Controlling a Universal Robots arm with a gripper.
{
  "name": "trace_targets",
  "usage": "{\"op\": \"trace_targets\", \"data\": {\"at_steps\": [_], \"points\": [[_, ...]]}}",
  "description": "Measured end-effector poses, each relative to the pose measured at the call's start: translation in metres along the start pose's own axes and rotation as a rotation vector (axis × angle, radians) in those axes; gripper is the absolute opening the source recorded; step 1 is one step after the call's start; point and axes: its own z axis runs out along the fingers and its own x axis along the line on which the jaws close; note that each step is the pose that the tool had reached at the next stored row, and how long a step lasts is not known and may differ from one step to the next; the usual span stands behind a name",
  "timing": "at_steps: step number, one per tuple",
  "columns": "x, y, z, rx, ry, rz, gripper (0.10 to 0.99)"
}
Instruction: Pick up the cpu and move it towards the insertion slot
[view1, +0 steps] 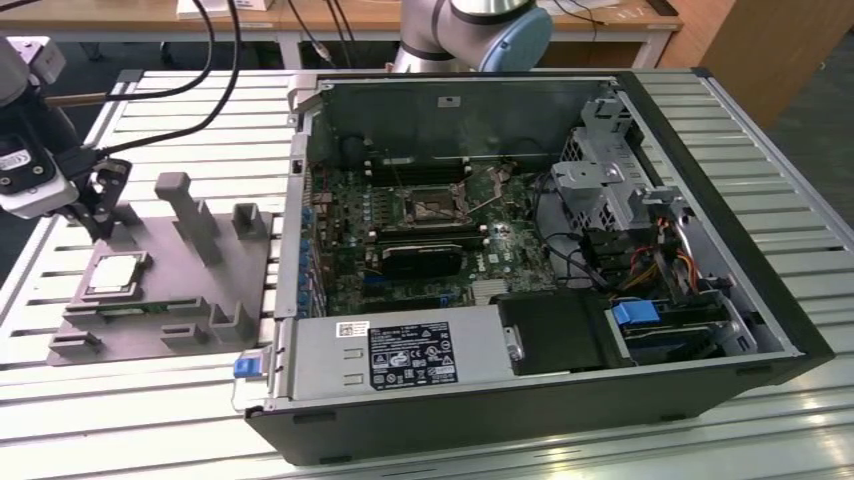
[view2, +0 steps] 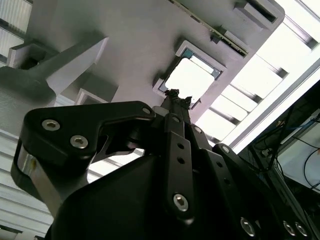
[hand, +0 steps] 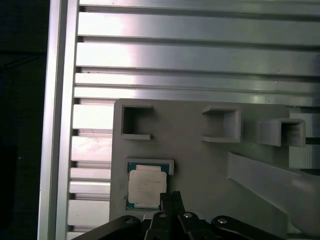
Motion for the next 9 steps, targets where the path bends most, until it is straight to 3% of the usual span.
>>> {"op": "trace_targets", "data": {"at_steps": [9], "points": [[0.0058, -0.0004, 0.013, 0.0, -0.0002, 0.0, 0.102]]}}
